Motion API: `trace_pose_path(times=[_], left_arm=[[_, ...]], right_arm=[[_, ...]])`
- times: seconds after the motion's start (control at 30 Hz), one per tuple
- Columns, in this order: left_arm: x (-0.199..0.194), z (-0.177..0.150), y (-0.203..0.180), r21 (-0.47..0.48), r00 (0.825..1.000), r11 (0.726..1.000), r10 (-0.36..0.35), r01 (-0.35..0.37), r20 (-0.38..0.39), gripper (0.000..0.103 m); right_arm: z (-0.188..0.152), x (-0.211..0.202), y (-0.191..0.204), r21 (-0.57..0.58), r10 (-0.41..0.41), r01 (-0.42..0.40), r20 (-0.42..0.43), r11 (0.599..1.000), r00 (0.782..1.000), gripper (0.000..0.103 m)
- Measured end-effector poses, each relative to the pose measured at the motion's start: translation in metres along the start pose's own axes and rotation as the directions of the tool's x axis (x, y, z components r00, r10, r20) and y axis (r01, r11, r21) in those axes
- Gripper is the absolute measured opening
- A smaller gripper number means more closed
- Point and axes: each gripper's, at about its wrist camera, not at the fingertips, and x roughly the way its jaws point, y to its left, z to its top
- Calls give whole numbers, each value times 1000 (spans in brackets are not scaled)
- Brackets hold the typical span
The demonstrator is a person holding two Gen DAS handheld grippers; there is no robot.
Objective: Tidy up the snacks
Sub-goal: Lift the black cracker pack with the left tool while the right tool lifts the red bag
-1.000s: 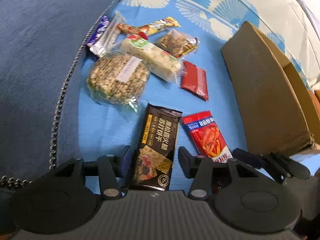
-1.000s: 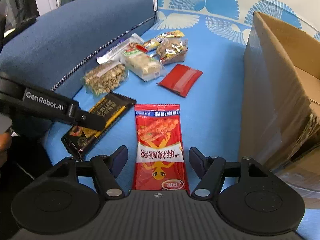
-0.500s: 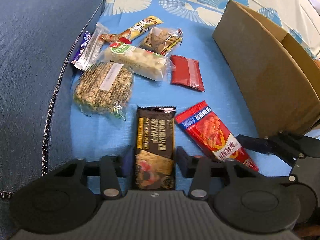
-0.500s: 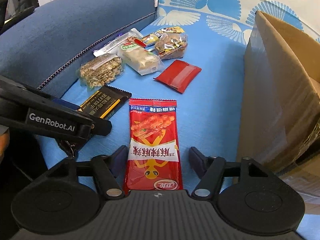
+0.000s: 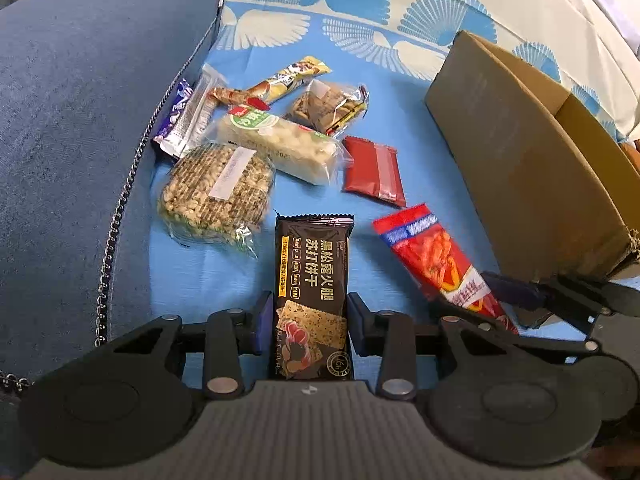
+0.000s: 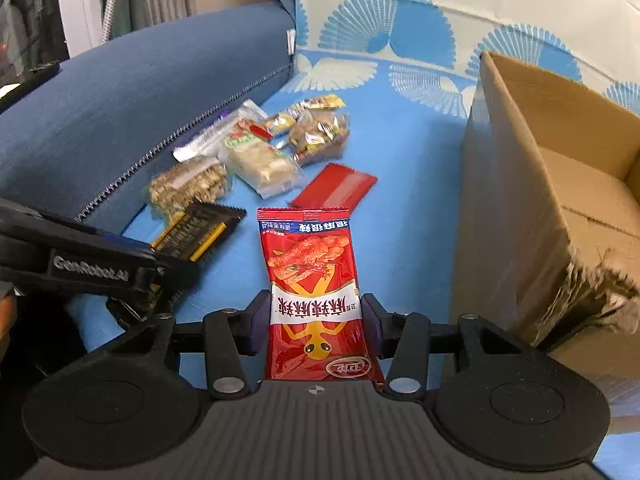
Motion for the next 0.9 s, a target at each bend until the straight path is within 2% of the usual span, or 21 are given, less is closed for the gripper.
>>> trace_pose_path(times=[0.17, 0.57, 0.73, 0.9], left_arm=[[6, 0, -2, 16, 999, 1000, 3, -2, -39, 42], [10, -3, -7, 50, 998, 999, 13, -11, -55, 42], [5, -3, -5, 40, 1000, 999, 5, -4, -24, 42], [-9, -4, -1, 7, 997, 999, -39, 38, 61, 42]], right_arm=[[-6, 13, 1, 4, 3, -3, -78, 1000, 997, 51], [-7, 14, 6, -19, -5, 3, -80, 1000, 997, 52], [-7, 11, 7, -33, -19, 17, -58, 999, 998, 50], [-3, 2, 4, -16, -25, 25, -5, 1000, 1000, 49]])
